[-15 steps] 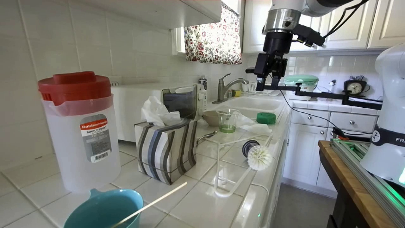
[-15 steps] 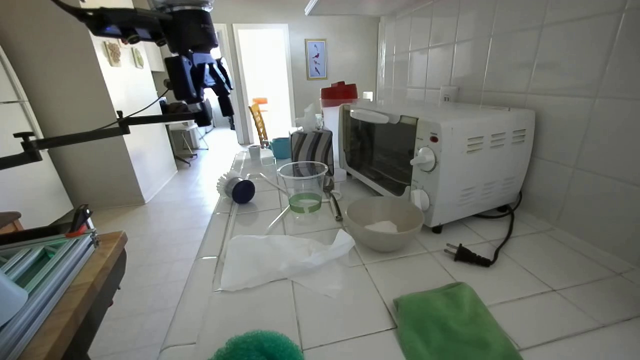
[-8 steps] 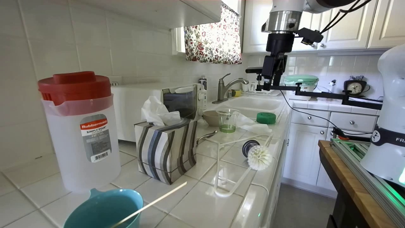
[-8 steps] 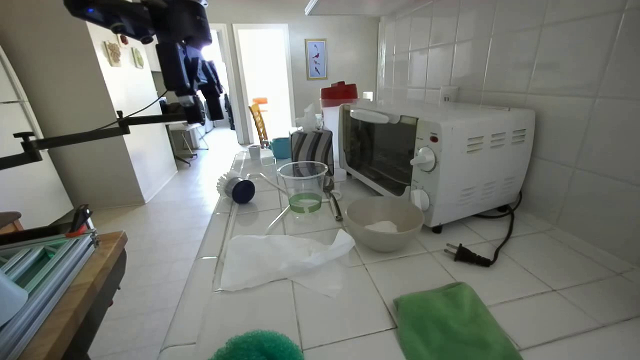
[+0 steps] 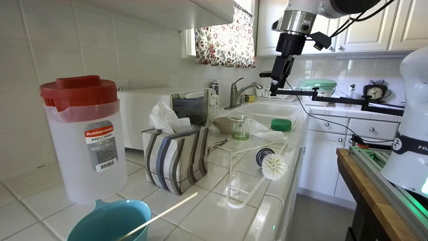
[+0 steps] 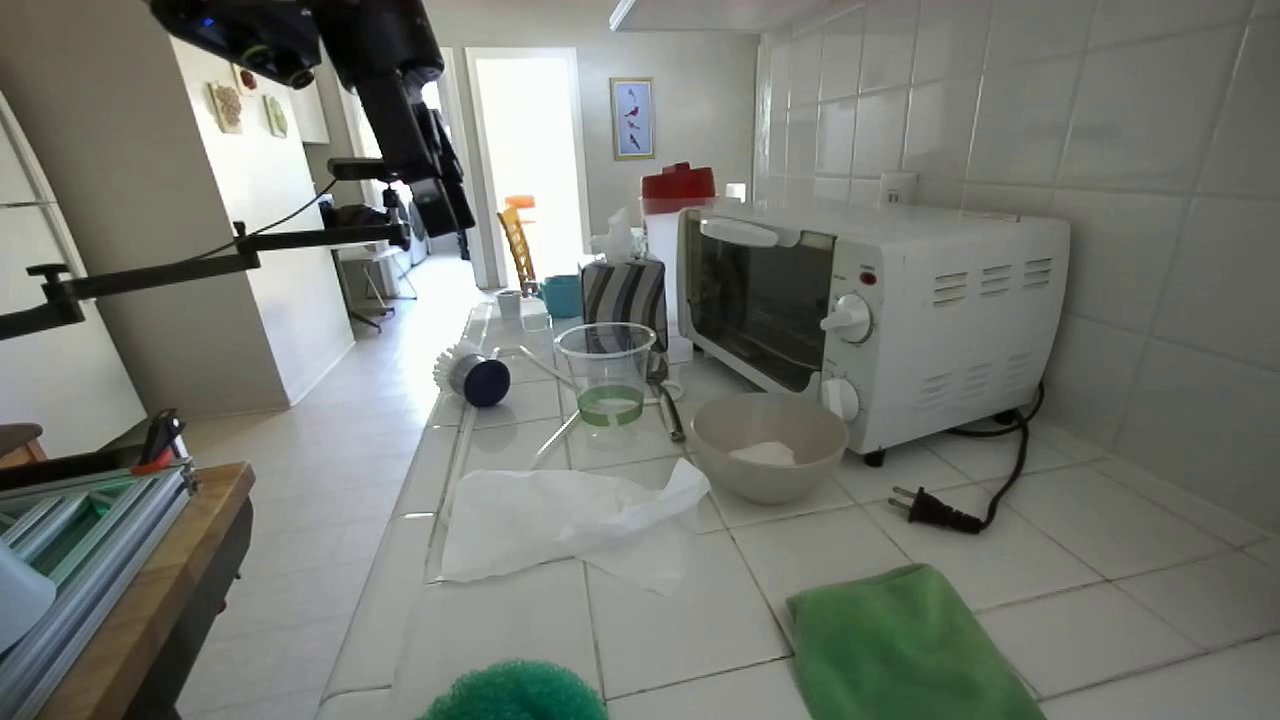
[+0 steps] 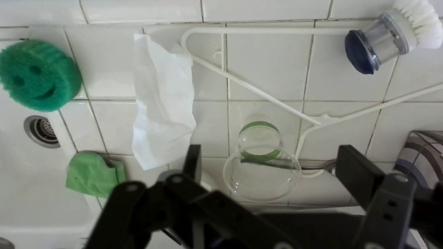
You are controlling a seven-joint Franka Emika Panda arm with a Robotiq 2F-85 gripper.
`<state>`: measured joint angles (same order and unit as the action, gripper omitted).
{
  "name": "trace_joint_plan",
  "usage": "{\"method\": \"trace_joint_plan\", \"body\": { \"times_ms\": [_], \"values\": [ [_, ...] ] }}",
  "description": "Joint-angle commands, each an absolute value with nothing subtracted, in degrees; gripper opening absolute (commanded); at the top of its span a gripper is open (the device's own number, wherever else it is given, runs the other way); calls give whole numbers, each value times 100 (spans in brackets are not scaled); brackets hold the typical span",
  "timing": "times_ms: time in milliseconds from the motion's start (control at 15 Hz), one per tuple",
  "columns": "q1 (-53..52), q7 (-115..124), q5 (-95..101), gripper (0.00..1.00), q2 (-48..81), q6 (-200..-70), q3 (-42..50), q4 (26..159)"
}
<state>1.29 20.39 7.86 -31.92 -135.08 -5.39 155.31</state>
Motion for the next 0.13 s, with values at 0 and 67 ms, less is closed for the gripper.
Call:
{"method": "trace_joint_plan", "body": {
  "times_ms": [0,67],
  "values": [
    [213,1976,716,100,-3201,-13497,-621,15522],
    [212,1972,716,100,-3201,-13498,-621,15522]
  ]
}}
